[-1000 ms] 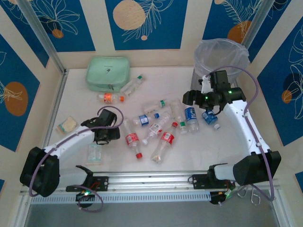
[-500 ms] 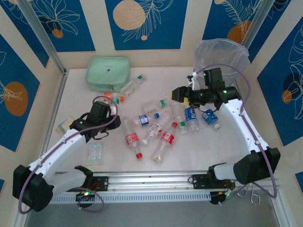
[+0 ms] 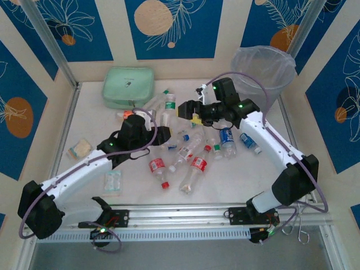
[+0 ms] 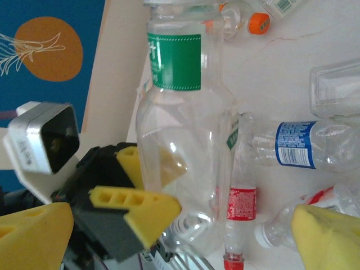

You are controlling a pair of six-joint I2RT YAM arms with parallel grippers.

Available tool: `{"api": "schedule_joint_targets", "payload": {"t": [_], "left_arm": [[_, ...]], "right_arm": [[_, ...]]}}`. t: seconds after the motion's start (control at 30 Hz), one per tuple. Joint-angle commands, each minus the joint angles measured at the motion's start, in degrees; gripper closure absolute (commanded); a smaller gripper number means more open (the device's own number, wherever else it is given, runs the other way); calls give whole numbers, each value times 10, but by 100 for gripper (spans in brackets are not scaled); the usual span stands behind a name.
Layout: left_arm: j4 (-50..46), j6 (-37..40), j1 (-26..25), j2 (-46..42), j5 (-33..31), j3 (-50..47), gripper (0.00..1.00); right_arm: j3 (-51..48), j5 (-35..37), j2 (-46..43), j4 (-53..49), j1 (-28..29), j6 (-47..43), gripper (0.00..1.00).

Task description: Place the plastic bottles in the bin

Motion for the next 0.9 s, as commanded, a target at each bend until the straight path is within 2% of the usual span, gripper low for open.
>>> {"api": "schedule_joint_targets", "payload": {"t": [0.0,0.13,0.33,0.43,0.53,0.6,0.67,0.77,0.87], "left_arm": [[36,-3,-10,9,12,22,57],[30,1,-19,29,8,37,57],[51,4,-28,42,16,46,57],[52,7,-29,40,14,50,56],[60,8,-30,44,18,51,55],[68,7,-32,50,21,52,54],[66,6,-32,53,19,53,53],[60,8,-32,47,12,51,48],[50,14,-32,36,5,47,34]], "right_arm": [[11,7,20,28,8,39,3],[11,-21,37,61,21,54,6],[31,4,64,35,31,45,12],[28,8,71,37,26,47,21],[30,3,81,40,24,49,25],[34,-3,89,40,24,49,37],[39,-2,91,34,24,46,44],[40,16,77,20,15,34,52],[45,29,56,2,-9,16,57]]}}
